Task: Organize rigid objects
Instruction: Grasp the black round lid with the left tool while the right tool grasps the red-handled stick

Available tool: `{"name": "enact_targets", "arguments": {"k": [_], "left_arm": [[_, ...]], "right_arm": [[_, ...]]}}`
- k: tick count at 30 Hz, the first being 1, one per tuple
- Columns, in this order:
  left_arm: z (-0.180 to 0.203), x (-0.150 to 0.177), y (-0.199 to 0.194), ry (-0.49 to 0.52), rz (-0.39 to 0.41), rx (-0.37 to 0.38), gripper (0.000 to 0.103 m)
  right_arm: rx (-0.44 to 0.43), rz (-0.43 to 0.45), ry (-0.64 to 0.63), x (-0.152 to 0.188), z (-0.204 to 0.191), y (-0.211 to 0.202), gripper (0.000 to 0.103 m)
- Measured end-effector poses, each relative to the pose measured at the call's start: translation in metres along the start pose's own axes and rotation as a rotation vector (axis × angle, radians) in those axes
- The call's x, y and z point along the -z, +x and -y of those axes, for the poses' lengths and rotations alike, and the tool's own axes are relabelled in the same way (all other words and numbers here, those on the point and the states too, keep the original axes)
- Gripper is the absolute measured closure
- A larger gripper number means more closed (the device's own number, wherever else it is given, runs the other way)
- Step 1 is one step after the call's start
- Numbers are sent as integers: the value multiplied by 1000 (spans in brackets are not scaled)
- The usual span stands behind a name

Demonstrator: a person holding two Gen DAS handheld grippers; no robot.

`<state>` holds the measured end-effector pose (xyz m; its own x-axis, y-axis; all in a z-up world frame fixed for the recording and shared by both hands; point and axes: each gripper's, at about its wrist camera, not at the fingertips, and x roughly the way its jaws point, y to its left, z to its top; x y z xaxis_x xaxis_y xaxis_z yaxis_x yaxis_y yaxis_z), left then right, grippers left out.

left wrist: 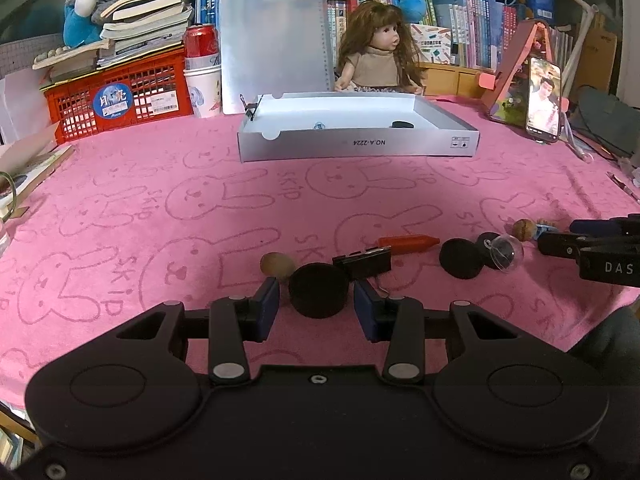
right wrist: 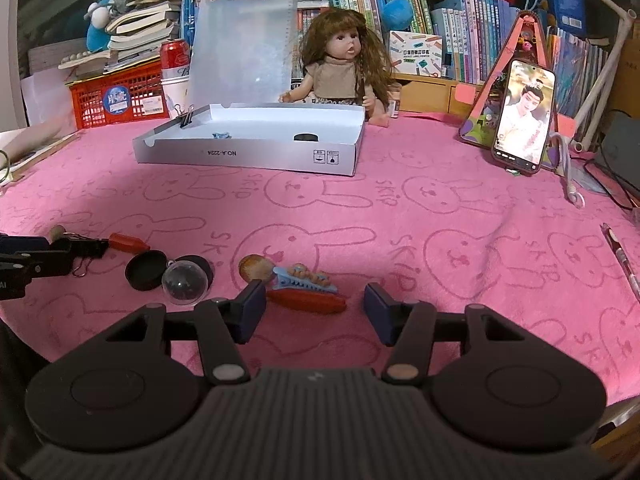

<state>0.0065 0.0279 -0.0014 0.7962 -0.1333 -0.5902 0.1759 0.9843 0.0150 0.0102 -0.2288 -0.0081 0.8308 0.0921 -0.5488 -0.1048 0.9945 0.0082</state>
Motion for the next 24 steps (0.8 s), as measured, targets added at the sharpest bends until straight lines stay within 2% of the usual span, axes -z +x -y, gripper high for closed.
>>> {"name": "enact_targets", "arguments": {"k": [3, 9, 24], "left_arm": [[1, 0, 1, -6, 3, -1, 72], [0, 0, 1, -18, 7, -12, 72], [1, -2, -11, -18, 24, 5, 72]], "right_arm": [[18, 8, 5, 1, -2, 0, 44], [15, 12, 4, 1, -5, -1, 54], [-3, 21, -8, -1, -2, -10, 55]]}}
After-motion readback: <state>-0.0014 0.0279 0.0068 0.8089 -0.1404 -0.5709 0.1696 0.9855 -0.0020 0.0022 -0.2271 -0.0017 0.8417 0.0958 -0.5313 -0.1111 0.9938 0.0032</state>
